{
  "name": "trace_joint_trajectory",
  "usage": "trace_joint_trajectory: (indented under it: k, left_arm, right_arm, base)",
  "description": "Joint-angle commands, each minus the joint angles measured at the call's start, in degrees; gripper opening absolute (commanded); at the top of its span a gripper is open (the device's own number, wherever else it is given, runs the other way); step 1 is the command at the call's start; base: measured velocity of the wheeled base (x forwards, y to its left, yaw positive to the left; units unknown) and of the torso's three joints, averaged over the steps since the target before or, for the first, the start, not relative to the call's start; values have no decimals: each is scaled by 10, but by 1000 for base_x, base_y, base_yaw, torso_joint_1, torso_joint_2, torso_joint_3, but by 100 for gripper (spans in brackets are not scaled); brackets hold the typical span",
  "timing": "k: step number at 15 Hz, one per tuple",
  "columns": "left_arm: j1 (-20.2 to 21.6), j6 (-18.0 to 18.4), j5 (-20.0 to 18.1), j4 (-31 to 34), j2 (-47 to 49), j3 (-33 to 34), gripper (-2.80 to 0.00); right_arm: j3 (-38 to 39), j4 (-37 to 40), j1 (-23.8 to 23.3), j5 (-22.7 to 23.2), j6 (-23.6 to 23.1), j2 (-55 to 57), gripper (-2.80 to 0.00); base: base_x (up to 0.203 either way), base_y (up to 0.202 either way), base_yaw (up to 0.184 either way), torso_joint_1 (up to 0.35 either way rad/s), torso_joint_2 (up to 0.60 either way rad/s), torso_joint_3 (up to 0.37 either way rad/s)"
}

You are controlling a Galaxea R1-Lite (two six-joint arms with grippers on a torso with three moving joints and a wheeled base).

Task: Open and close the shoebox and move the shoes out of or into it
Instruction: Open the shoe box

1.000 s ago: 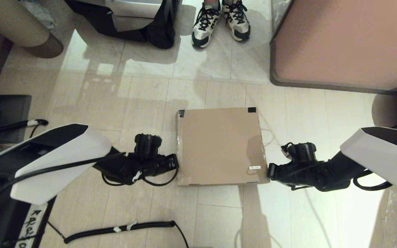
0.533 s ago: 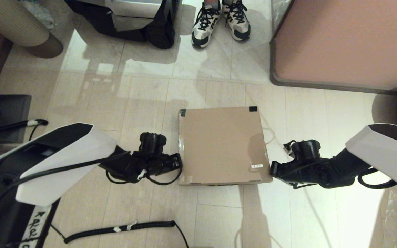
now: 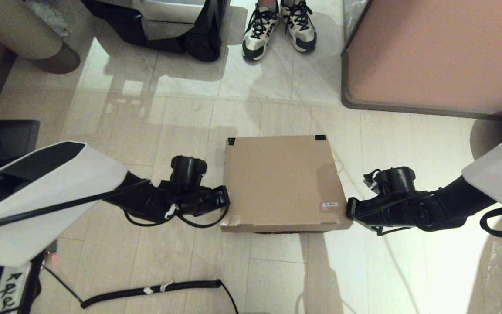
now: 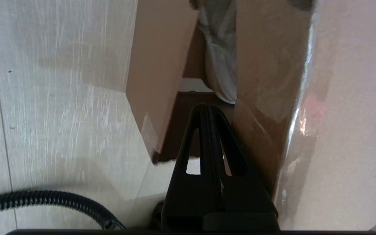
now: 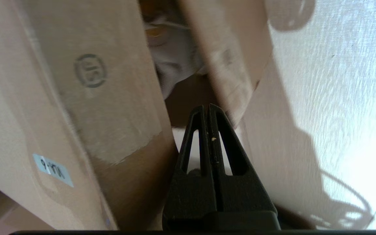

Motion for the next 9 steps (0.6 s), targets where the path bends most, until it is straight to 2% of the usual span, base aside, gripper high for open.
trace_joint_trajectory:
  k: [1, 9]
  left_arm:
    - [2, -4, 1, 11, -37, 5, -280]
    - [37, -29, 0, 60, -109, 9, -280]
  right_arm:
    - [0, 19, -2, 1, 3, -41, -280]
    - [-18, 82, -2, 31, 77, -121, -280]
  base:
    - [0, 0, 0, 0, 0, 0]
    - [0, 0, 0, 0, 0, 0]
